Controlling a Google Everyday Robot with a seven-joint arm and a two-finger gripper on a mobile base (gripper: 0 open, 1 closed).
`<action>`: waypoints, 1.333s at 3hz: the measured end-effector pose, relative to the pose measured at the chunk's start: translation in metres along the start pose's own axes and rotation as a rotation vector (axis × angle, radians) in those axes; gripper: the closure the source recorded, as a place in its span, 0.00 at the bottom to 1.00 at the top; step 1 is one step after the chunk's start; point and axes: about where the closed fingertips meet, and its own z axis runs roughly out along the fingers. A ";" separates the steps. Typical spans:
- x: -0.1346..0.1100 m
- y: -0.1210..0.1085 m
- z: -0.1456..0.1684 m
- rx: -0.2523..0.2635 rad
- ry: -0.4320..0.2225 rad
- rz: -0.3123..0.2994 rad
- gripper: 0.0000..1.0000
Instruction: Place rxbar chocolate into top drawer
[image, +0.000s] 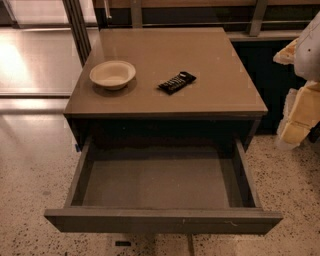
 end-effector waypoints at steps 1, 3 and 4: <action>0.000 0.000 0.000 0.000 0.000 0.000 0.00; -0.014 -0.056 0.024 0.017 -0.071 -0.060 0.00; -0.027 -0.112 0.068 -0.041 -0.128 -0.104 0.00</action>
Offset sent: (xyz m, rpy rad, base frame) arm 0.0291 -0.0005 -0.0024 0.0429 -0.0203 0.0792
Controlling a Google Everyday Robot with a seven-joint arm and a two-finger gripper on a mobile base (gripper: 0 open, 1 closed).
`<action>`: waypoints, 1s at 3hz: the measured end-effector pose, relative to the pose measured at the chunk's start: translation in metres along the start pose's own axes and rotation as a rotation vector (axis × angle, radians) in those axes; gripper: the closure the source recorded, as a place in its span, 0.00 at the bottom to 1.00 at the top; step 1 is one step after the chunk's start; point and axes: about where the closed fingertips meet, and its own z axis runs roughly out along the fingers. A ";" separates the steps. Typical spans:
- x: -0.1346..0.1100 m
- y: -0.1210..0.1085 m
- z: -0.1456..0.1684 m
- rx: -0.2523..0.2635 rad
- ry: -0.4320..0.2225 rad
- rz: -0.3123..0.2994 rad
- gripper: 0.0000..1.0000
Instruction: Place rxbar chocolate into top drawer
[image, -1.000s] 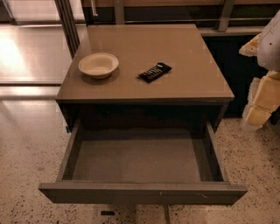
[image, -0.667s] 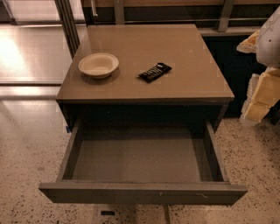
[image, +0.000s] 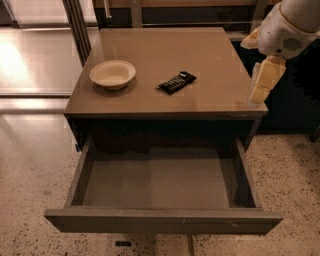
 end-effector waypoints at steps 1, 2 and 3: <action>-0.003 -0.044 0.049 -0.075 -0.065 -0.023 0.00; -0.016 -0.091 0.105 -0.091 -0.124 -0.027 0.00; -0.041 -0.131 0.150 -0.069 -0.161 -0.052 0.00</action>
Offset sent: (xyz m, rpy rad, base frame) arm 0.2547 0.0324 -0.0595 0.2171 -0.0701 0.0873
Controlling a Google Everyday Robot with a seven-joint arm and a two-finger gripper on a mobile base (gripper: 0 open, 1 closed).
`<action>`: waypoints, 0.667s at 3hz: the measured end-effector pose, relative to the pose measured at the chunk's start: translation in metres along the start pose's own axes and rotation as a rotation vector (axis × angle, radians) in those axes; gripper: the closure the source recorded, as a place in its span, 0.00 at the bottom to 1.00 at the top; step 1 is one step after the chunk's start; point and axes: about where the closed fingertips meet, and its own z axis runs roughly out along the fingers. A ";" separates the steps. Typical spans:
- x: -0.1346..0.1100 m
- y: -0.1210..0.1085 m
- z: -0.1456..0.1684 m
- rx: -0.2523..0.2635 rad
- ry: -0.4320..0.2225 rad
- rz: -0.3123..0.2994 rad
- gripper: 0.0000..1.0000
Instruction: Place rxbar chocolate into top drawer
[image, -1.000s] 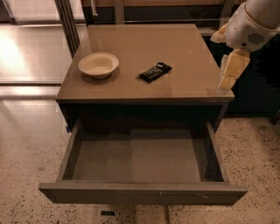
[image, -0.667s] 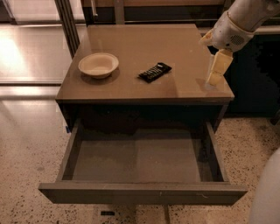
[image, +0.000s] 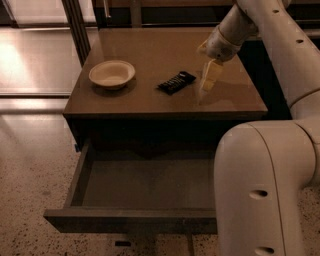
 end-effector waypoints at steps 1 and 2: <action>-0.027 -0.030 0.017 0.045 -0.033 -0.039 0.00; -0.034 -0.039 0.011 0.082 -0.045 -0.052 0.00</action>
Offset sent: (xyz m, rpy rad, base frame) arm 0.0292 0.0257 0.0010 0.0207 -0.0500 0.0191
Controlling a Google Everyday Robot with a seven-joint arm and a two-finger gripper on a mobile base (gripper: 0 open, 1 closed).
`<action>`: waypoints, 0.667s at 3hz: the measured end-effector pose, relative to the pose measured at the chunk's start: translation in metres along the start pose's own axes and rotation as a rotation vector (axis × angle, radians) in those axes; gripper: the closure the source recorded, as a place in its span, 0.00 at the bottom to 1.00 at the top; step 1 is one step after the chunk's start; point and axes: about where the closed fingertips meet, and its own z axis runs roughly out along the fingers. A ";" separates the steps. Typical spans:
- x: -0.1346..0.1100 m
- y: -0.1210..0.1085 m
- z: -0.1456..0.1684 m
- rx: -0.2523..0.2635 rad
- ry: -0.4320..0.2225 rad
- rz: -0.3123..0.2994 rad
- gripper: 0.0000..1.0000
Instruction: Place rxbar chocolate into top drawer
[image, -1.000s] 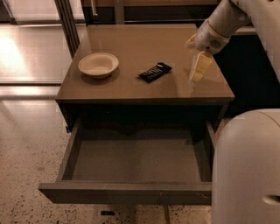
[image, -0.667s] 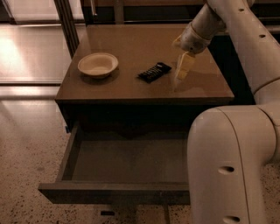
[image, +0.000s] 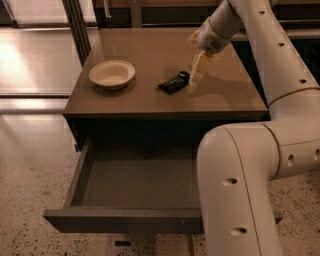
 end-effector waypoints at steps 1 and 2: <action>0.006 0.004 0.010 -0.025 0.008 0.052 0.00; 0.018 0.016 0.023 -0.073 0.014 0.134 0.00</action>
Offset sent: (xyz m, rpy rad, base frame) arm -0.0224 -0.0231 -0.0507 0.0388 0.2955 -0.1667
